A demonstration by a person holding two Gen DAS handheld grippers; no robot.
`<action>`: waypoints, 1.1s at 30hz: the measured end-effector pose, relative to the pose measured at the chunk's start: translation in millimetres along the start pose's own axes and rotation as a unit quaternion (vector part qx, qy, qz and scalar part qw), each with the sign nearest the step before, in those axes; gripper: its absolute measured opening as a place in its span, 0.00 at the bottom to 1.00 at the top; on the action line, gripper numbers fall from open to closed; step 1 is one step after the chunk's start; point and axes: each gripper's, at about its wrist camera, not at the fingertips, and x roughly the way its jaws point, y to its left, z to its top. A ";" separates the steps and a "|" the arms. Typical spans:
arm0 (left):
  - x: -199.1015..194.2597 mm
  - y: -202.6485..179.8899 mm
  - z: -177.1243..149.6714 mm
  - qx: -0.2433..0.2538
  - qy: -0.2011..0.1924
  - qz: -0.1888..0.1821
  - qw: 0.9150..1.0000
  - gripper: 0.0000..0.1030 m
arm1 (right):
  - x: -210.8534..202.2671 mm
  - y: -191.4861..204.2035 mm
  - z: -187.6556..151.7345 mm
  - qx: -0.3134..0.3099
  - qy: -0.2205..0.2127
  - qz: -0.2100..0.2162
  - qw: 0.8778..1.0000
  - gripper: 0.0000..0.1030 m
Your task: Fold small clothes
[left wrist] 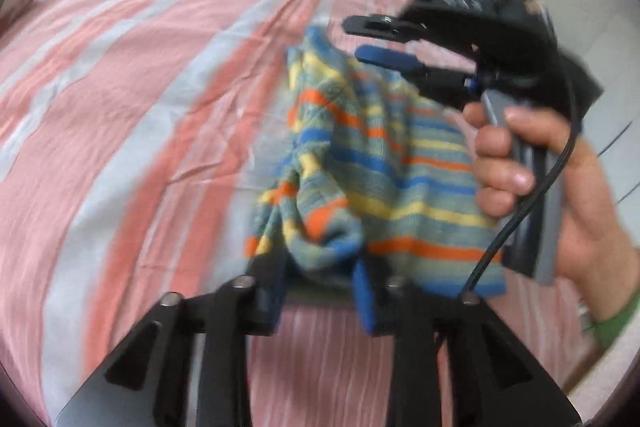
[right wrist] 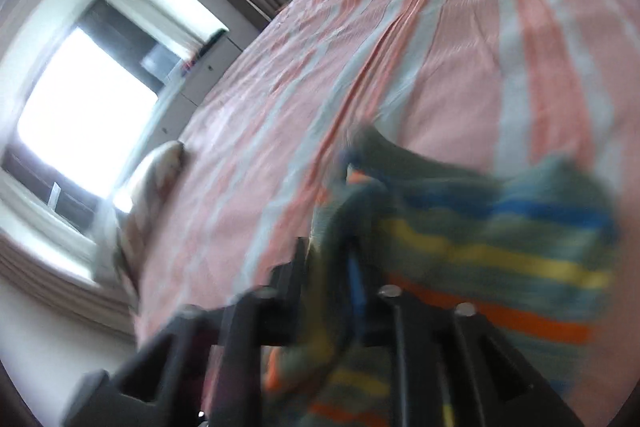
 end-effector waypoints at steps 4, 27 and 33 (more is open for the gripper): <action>-24.2 -1.6 4.4 0.021 -0.052 -0.017 0.998 0.74 | -41.1 3.2 -8.4 -0.014 -0.039 0.006 0.999 0.31; -85.7 -6.0 -17.7 0.074 -0.092 0.232 0.965 0.82 | -160.0 39.7 -225.9 -0.176 -0.050 -0.189 0.965 0.65; -108.3 -22.5 -23.5 0.093 -0.117 0.234 0.961 0.82 | -175.2 56.0 -258.6 -0.187 -0.053 -0.218 0.956 0.67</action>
